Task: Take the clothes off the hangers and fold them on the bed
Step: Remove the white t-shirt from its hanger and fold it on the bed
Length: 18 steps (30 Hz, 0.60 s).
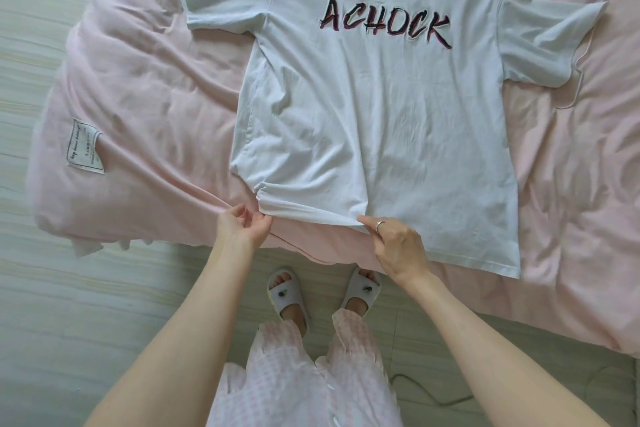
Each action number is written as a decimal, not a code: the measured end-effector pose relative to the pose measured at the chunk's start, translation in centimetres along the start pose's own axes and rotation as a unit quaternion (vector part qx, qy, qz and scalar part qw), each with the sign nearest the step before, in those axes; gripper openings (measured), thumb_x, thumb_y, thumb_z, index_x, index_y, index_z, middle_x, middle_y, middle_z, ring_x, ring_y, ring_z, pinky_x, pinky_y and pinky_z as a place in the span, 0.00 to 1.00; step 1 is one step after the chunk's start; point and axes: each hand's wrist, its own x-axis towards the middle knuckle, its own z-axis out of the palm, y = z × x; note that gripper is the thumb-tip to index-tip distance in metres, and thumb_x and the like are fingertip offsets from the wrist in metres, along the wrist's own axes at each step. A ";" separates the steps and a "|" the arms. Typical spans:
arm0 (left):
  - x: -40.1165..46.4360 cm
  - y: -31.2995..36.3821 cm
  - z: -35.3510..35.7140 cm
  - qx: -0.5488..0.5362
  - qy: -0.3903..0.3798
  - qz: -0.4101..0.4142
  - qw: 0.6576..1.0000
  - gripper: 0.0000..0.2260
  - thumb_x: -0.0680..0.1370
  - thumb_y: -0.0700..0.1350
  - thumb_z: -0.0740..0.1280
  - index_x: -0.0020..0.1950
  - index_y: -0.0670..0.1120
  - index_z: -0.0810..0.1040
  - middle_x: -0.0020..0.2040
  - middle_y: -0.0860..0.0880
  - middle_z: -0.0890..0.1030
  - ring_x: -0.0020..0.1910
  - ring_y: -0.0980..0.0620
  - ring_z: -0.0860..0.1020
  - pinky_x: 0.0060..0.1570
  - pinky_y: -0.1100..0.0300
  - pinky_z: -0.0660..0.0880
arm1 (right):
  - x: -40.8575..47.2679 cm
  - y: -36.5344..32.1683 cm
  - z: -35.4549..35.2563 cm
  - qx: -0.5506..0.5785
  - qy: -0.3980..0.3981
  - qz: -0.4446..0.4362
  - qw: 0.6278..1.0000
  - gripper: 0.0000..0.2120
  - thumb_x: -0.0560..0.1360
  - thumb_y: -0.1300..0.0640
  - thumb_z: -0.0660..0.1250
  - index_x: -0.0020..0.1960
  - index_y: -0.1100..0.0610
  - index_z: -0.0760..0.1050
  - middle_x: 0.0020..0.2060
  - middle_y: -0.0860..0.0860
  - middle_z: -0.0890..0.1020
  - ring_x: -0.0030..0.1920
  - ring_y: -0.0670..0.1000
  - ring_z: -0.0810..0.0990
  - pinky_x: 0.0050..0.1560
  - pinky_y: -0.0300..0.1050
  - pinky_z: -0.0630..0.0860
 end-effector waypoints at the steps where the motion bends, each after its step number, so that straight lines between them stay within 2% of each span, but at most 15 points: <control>1: -0.2 0.1 0.0 0.016 0.008 -0.011 1.000 0.12 0.81 0.37 0.55 0.63 0.40 0.69 0.59 0.42 0.77 0.58 0.45 0.77 0.52 0.52 0.74 | 0.0 0.0 -0.1 0.004 -0.019 0.016 1.000 0.11 0.71 0.66 0.65 0.51 0.60 0.83 0.36 0.54 0.84 0.35 0.55 0.82 0.32 0.44 0.76; 2: -0.4 0.3 0.0 0.048 0.020 -0.022 0.998 0.10 0.81 0.36 0.56 0.60 0.38 0.71 0.57 0.43 0.78 0.57 0.47 0.78 0.51 0.54 0.75 | 0.1 -0.2 -0.1 0.011 -0.048 0.040 0.998 0.12 0.73 0.66 0.64 0.53 0.60 0.82 0.42 0.55 0.84 0.42 0.57 0.83 0.39 0.45 0.77; 4: -0.4 1.0 -0.2 0.129 0.030 -0.047 0.990 0.05 0.80 0.34 0.58 0.50 0.36 0.73 0.41 0.49 0.78 0.48 0.58 0.81 0.45 0.60 0.78 | 0.4 0.0 0.0 0.022 -0.129 0.082 0.988 0.13 0.77 0.64 0.61 0.57 0.59 0.80 0.54 0.53 0.82 0.57 0.54 0.78 0.53 0.44 0.71; 5: -0.4 1.5 -0.4 0.156 0.030 -0.069 0.985 0.04 0.79 0.34 0.59 0.47 0.37 0.73 0.34 0.52 0.75 0.41 0.63 0.80 0.38 0.62 0.78 | 0.7 0.1 0.2 0.026 -0.167 0.096 0.981 0.13 0.79 0.61 0.60 0.58 0.58 0.79 0.58 0.51 0.79 0.61 0.52 0.74 0.57 0.42 0.67; 6: -0.1 2.1 -0.8 0.172 0.027 -0.096 0.980 0.03 0.78 0.34 0.62 0.46 0.37 0.74 0.31 0.51 0.76 0.35 0.64 0.79 0.31 0.62 0.78 | 0.8 0.2 0.2 0.035 -0.196 0.113 0.973 0.13 0.79 0.58 0.60 0.58 0.58 0.79 0.61 0.50 0.77 0.64 0.50 0.71 0.60 0.39 0.64; 8: 0.3 3.6 -1.4 0.192 0.008 -0.148 0.970 0.05 0.72 0.35 0.68 0.47 0.38 0.78 0.37 0.48 0.82 0.35 0.58 0.81 0.23 0.60 0.76 | 1.1 0.0 0.1 0.076 -0.217 0.160 0.960 0.14 0.79 0.53 0.60 0.57 0.56 0.80 0.64 0.48 0.75 0.66 0.48 0.69 0.62 0.38 0.62; 11: -0.4 4.5 -1.8 0.194 -0.056 -0.199 0.959 0.18 0.60 0.29 0.78 0.47 0.38 0.81 0.41 0.46 0.84 0.35 0.49 0.84 0.26 0.58 0.79 | 1.6 -0.5 -0.2 0.143 -0.204 0.240 0.938 0.17 0.80 0.50 0.57 0.65 0.55 0.74 0.65 0.49 0.75 0.66 0.50 0.71 0.63 0.40 0.65; 12: -0.4 4.4 -1.8 0.199 -0.081 -0.185 0.959 0.23 0.52 0.26 0.79 0.45 0.38 0.82 0.39 0.45 0.84 0.34 0.49 0.83 0.26 0.58 0.79 | 1.8 -0.6 -0.2 0.155 -0.197 0.263 0.931 0.19 0.81 0.50 0.55 0.69 0.56 0.70 0.66 0.50 0.74 0.66 0.51 0.71 0.63 0.41 0.65; 14: -0.4 4.0 -1.5 0.191 -0.132 -0.151 0.961 0.27 0.43 0.24 0.79 0.39 0.37 0.82 0.36 0.45 0.84 0.31 0.48 0.83 0.24 0.58 0.78 | 2.0 -0.8 -0.3 0.167 -0.193 0.287 0.923 0.22 0.81 0.50 0.54 0.72 0.58 0.63 0.68 0.51 0.71 0.67 0.51 0.69 0.62 0.40 0.64; 16: -1.3 3.3 -0.6 0.191 -0.142 -0.110 0.965 0.23 0.46 0.24 0.78 0.38 0.37 0.83 0.38 0.44 0.84 0.33 0.46 0.83 0.28 0.55 0.80 | 2.2 -0.9 -0.3 0.168 -0.205 0.293 0.919 0.23 0.81 0.51 0.54 0.74 0.58 0.60 0.69 0.50 0.70 0.68 0.51 0.68 0.59 0.38 0.62; 18: -1.2 3.4 -0.3 0.158 -0.096 -0.046 0.982 0.11 0.62 0.27 0.73 0.41 0.38 0.83 0.39 0.42 0.84 0.34 0.45 0.83 0.27 0.54 0.79 | 2.3 -1.0 -0.3 0.175 -0.212 0.303 0.912 0.24 0.82 0.51 0.54 0.75 0.57 0.56 0.67 0.50 0.72 0.68 0.51 0.68 0.59 0.38 0.62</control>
